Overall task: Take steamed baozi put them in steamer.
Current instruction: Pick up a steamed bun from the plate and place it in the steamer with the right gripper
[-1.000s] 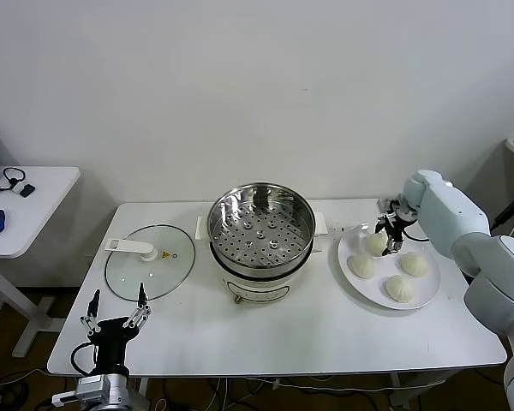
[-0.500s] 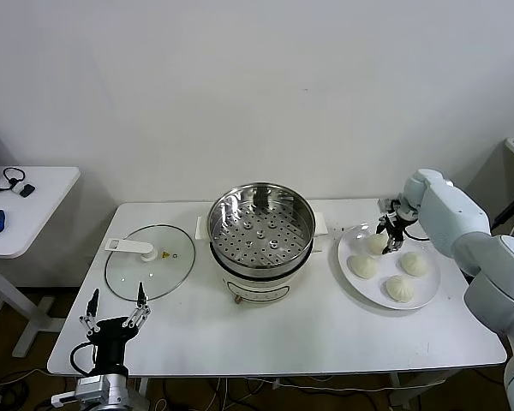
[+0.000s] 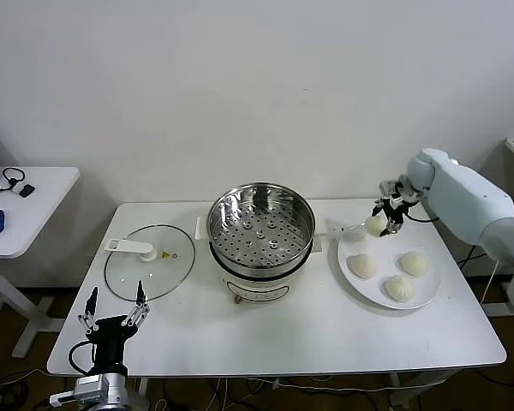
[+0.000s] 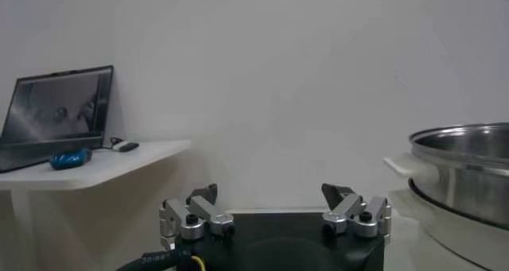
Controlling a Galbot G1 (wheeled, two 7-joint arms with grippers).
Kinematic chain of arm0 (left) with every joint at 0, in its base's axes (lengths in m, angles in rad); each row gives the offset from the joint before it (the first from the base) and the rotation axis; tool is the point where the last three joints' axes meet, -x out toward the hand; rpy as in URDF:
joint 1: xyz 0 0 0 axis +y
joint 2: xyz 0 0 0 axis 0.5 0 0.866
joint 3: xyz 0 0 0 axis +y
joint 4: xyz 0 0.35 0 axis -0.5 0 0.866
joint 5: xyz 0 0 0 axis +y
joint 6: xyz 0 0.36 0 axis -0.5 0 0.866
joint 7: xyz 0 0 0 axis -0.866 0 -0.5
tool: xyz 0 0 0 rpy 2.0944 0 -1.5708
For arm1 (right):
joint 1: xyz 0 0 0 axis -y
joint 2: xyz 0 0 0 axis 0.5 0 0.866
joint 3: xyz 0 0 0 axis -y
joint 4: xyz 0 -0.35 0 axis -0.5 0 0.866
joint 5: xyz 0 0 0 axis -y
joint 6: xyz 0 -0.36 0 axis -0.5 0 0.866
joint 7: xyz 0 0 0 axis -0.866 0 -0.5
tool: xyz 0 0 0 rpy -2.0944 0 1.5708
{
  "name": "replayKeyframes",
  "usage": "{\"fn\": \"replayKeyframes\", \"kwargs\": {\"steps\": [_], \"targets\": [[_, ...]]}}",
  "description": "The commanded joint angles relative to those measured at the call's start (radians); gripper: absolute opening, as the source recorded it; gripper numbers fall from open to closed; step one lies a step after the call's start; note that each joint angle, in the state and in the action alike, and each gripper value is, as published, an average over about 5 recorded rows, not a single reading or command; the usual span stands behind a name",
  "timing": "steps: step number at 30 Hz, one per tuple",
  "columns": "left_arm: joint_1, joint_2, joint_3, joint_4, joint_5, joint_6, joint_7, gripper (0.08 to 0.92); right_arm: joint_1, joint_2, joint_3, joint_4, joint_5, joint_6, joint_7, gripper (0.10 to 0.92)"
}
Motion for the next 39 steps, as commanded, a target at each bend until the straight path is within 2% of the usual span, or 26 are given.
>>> {"fn": "replayKeyframes", "kwargs": {"steps": [1, 7, 14, 27, 32, 39], "targets": [[0.002, -0.049, 0.002, -0.004, 0.001, 0.001, -0.001, 0.823, 0.195, -0.089, -0.250, 0.312, 0.162, 0.086, 0.055, 0.677], [0.010, -0.049, -0.001, -0.019, 0.001, 0.003, -0.002, 0.823, 0.378, -0.027, -0.429, 0.332, 0.275, 0.374, 0.103, 0.679], [0.010, -0.049, 0.002, -0.019, 0.002, 0.001, -0.004, 0.823, 0.440, 0.086, -0.505, 0.275, 0.209, 0.633, 0.171, 0.679], [0.005, -0.049, 0.012, -0.009, -0.001, -0.003, -0.008, 0.823, 0.356, 0.445, -0.451, -0.037, 0.113, 0.640, 0.186, 0.679], [0.004, -0.049, 0.008, -0.014, -0.010, -0.003, -0.009, 0.823, 0.282, 0.525, -0.397, -0.152, 0.062, 0.640, 0.184, 0.679], [0.002, -0.049, 0.003, -0.006, -0.015, -0.005, -0.010, 0.823, 0.210, 0.579, -0.389, -0.195, 0.046, 0.640, 0.179, 0.679]]}}
